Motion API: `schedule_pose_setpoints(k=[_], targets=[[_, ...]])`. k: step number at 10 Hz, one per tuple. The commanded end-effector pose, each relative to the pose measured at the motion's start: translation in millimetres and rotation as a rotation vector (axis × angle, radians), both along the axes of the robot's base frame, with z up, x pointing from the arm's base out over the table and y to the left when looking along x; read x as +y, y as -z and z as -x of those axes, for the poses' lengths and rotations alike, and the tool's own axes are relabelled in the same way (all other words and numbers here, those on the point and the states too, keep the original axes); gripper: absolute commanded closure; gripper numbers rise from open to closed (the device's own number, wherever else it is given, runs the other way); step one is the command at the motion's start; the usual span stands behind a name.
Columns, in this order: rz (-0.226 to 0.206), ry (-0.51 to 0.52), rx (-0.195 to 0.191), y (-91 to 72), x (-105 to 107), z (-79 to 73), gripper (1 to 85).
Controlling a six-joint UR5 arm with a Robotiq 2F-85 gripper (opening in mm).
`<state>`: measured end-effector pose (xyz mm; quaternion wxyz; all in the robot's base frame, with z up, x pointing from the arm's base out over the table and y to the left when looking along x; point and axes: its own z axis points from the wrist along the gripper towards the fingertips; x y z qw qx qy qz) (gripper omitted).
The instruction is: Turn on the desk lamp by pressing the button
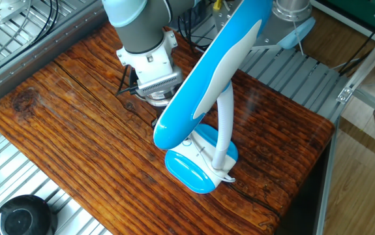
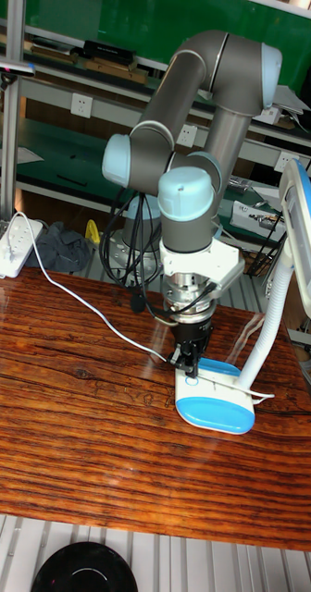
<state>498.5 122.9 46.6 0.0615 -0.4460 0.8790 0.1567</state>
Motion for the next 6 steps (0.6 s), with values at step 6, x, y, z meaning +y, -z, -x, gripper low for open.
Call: schedule_pose_setpoints(k=[6], targets=[[-0.058, 0.029, 0.012, 5.1, 6.8, 2.4, 84.7]])
